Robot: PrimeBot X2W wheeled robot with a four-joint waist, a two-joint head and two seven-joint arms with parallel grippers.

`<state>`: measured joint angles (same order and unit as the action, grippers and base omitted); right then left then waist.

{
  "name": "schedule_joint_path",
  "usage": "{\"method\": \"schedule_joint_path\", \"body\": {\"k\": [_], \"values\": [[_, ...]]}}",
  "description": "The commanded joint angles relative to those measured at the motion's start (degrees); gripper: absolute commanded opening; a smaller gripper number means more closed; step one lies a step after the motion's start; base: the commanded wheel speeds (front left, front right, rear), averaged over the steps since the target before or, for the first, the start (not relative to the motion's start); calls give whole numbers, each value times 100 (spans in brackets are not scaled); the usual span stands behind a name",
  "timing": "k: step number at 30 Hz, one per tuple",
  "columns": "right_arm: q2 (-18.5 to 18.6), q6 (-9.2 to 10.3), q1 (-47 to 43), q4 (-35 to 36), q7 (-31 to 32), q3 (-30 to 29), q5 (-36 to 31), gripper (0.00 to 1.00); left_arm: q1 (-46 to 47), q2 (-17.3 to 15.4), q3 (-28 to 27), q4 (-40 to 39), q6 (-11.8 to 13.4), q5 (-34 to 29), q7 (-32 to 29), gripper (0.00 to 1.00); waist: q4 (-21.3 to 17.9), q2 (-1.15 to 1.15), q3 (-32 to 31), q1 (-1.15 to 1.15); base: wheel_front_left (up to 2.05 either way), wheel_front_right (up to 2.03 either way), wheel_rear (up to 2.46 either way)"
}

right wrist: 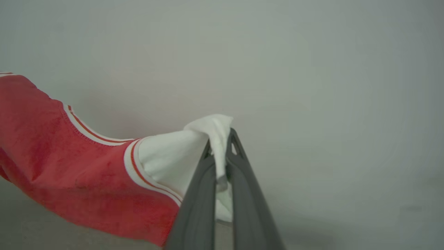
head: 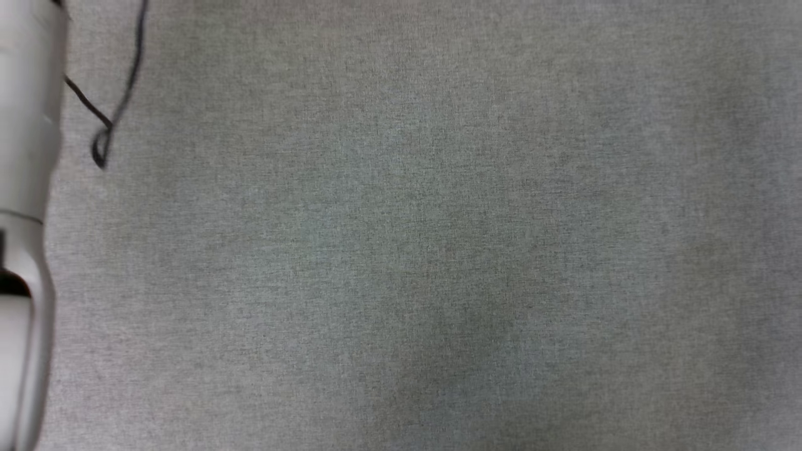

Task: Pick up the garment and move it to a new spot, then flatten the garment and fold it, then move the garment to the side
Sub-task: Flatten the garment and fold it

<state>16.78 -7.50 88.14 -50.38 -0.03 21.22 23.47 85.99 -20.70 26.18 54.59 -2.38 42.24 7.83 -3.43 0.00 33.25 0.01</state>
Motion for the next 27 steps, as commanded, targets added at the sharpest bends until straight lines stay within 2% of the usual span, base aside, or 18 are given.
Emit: {"method": "schedule_joint_path", "body": {"k": [1,6,13,20,27], "values": [[35,2,-286,-35,-53,83,147,0,-276,34,-35,114,-71,81,151,0,2,0,-120,-1,0,0,0],[110,2,-1211,36,-161,329,514,0,-1049,55,-78,272,-264,229,491,0,-6,0,-558,-1,0,0,0],[413,2,-3302,531,-409,616,1131,0,-3152,120,-162,-132,-399,416,718,0,41,0,-1609,-1,0,0,0],[672,2,-5380,1369,-386,526,1391,0,-5414,41,-323,-1230,-58,421,745,0,54,0,-2411,-1,0,0,0],[761,2,-7327,2330,151,210,1359,0,-7428,-184,-351,-2449,513,564,629,0,-37,0,-2937,-1,0,0,0]]}}
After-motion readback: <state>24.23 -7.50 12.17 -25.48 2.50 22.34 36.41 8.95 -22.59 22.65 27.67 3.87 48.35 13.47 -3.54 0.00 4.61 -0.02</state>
